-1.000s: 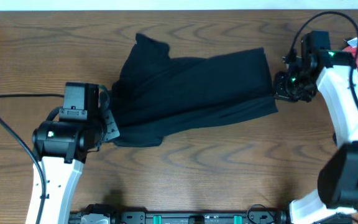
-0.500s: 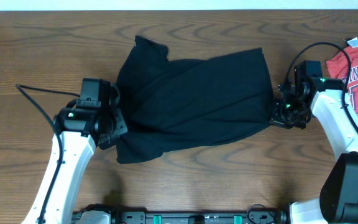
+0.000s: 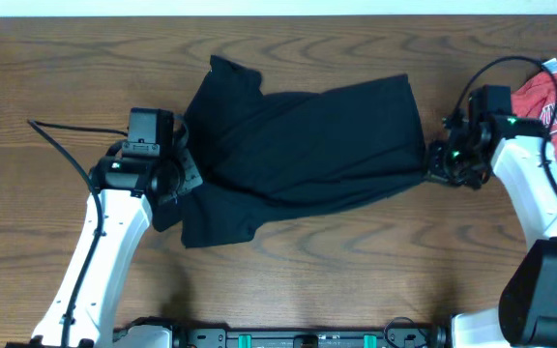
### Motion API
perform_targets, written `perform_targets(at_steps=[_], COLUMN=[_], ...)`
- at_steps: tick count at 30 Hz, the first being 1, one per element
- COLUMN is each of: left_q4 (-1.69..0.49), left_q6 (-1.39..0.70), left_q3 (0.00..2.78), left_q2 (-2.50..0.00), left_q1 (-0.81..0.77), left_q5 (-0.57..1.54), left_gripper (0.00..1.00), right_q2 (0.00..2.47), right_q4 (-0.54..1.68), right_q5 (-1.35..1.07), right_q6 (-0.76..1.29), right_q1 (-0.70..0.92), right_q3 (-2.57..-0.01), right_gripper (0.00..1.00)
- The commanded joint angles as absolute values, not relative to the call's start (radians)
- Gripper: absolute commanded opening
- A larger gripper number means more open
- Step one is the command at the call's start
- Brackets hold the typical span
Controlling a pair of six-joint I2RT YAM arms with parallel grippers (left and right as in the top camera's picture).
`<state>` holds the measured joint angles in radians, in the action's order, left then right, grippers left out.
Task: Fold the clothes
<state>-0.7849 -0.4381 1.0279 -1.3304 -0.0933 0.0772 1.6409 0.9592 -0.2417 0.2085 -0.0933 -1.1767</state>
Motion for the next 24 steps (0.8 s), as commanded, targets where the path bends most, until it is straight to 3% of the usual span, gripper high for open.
perform_targets(at_steps=[1,14,24], left_q4=[-0.783,-0.723,-0.467], left_q6=[-0.459,-0.471,-0.450], left_q3=[1.101,1.151,1.151], left_q2=[-1.291,-1.421,-1.680], left_q1=[-0.088,0.005,0.022], left_q5=[0.083,0.041,0.046], left_gripper=[0.06,0.06,0.06], right_q2=[1.636,1.692,1.826], right_q4=[0.956,0.953,0.805], right_q5=[-0.268,-0.286,-0.304], right_q6=[0.232,0.239,0.230], right_q1=[-0.126,-0.143,-0.143], right_q3=[-1.237,-1.256,-1.256], right_gripper=[0.01,0.01,0.01])
